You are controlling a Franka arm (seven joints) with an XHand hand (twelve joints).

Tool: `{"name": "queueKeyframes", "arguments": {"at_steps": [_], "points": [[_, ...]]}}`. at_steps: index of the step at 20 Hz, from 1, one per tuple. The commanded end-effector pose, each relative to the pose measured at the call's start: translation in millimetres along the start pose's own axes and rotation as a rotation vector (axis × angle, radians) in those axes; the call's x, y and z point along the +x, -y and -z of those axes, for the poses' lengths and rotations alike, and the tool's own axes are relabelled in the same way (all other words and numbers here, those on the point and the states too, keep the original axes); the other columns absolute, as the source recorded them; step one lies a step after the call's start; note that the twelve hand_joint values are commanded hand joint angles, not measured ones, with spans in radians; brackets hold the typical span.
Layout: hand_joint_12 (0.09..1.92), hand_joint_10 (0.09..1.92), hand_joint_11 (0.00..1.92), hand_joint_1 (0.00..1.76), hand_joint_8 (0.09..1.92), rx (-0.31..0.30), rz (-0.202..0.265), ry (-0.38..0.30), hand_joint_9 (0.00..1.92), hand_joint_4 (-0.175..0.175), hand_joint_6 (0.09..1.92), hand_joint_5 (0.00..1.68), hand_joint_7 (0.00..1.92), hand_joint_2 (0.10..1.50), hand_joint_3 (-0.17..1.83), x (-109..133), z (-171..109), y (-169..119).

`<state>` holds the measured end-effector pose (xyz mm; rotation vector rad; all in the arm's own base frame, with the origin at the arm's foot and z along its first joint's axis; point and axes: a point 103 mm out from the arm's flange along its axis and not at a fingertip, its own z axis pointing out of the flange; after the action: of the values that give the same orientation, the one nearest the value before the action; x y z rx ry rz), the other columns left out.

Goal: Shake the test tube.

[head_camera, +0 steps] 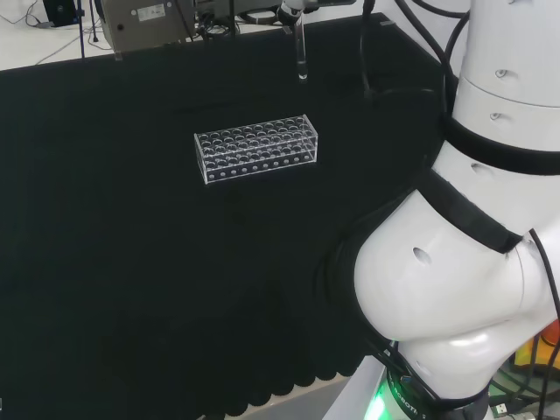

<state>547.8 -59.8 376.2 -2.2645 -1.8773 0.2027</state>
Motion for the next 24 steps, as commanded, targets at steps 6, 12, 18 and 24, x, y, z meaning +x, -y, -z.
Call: {"name": "queueKeyframes", "arguments": {"at_steps": [6,12,18,24], "points": [[1.24,0.52,0.73,1.42,0.39,0.027,0.155,-0.086,1.30,-0.175,0.53,1.21,1.78,0.97,0.00,79.3,-15.3,2.7],[1.24,0.52,0.74,1.42,0.39,0.047,0.279,-0.122,1.30,-0.175,0.53,1.21,1.78,0.97,0.00,138.3,-20.6,13.4],[1.24,0.52,0.74,1.42,0.39,0.040,0.340,-0.146,1.30,-0.175,0.53,1.21,1.78,0.97,0.00,166.5,-17.5,21.6],[1.24,0.52,0.74,1.42,0.39,0.040,0.298,-0.113,1.30,-0.175,0.53,1.21,1.78,0.97,0.00,148.6,-17.9,14.2]]}}
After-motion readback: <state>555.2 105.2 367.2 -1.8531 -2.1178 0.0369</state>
